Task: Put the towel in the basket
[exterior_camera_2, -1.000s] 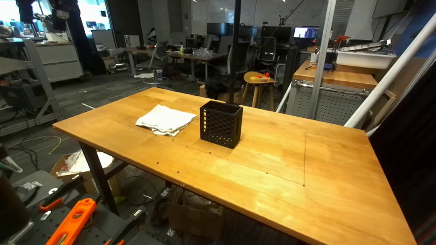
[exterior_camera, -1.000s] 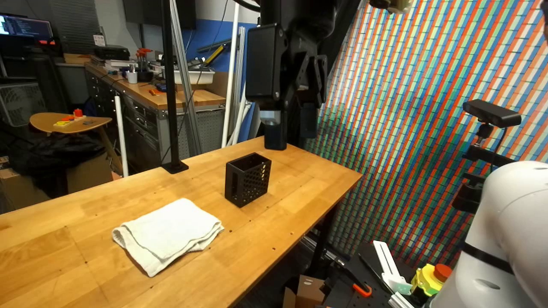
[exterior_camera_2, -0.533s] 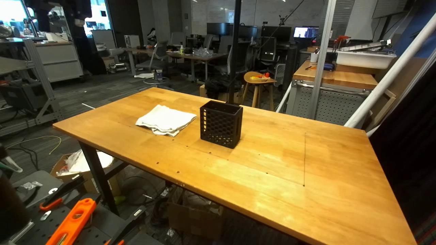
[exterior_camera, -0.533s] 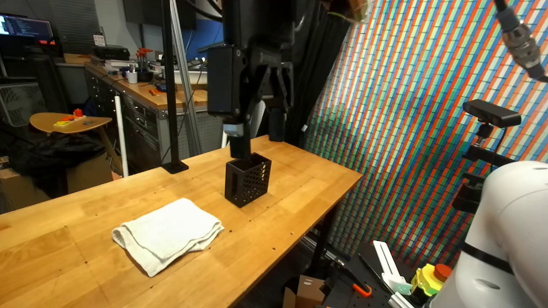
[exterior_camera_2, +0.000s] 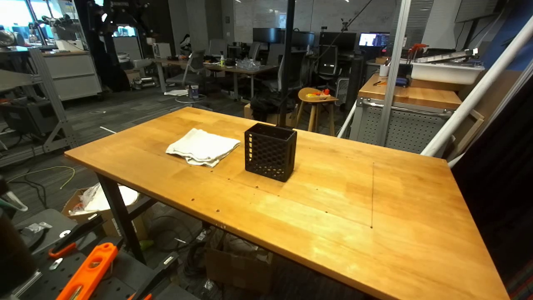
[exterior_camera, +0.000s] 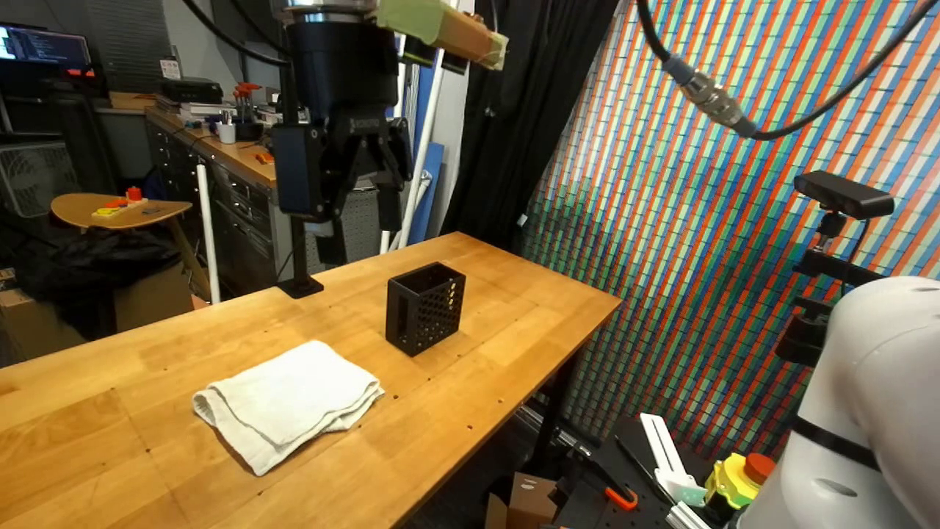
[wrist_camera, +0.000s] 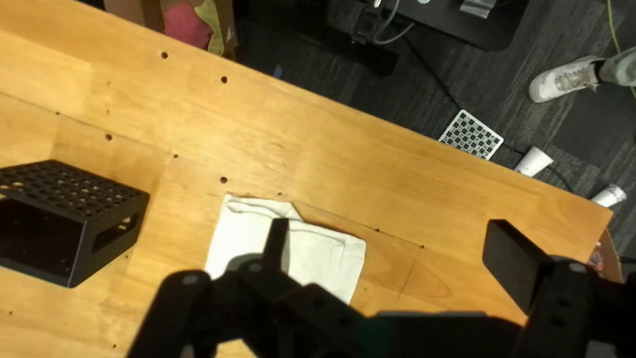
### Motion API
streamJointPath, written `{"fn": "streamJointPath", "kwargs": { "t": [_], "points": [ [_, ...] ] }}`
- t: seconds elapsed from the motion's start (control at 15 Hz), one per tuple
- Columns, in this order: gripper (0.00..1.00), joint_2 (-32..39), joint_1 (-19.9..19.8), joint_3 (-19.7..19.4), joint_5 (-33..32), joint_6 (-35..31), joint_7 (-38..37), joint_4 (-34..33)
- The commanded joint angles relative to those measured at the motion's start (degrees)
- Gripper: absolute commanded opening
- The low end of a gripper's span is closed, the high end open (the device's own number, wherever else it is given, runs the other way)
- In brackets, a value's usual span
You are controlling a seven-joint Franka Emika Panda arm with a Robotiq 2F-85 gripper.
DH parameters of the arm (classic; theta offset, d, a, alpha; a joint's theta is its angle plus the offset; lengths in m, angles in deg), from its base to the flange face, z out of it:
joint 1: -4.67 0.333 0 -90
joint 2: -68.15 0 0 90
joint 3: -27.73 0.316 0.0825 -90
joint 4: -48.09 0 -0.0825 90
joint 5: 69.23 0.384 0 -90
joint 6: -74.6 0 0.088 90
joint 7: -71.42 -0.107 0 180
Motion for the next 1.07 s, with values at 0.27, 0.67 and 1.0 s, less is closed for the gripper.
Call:
{"fn": "streamJointPath", "kwargs": {
  "t": [0.27,0.67,1.0],
  "points": [
    [1.0,13.01,-1.28,-1.76,-7.98,-4.66,7.38,-10.92],
    [1.0,23.4,-1.2,-1.79,-11.55,-10.32,11.46,-18.27],
    [1.0,31.19,-1.34,-1.91,-13.62,-15.64,15.05,-22.91]
  ]
}}
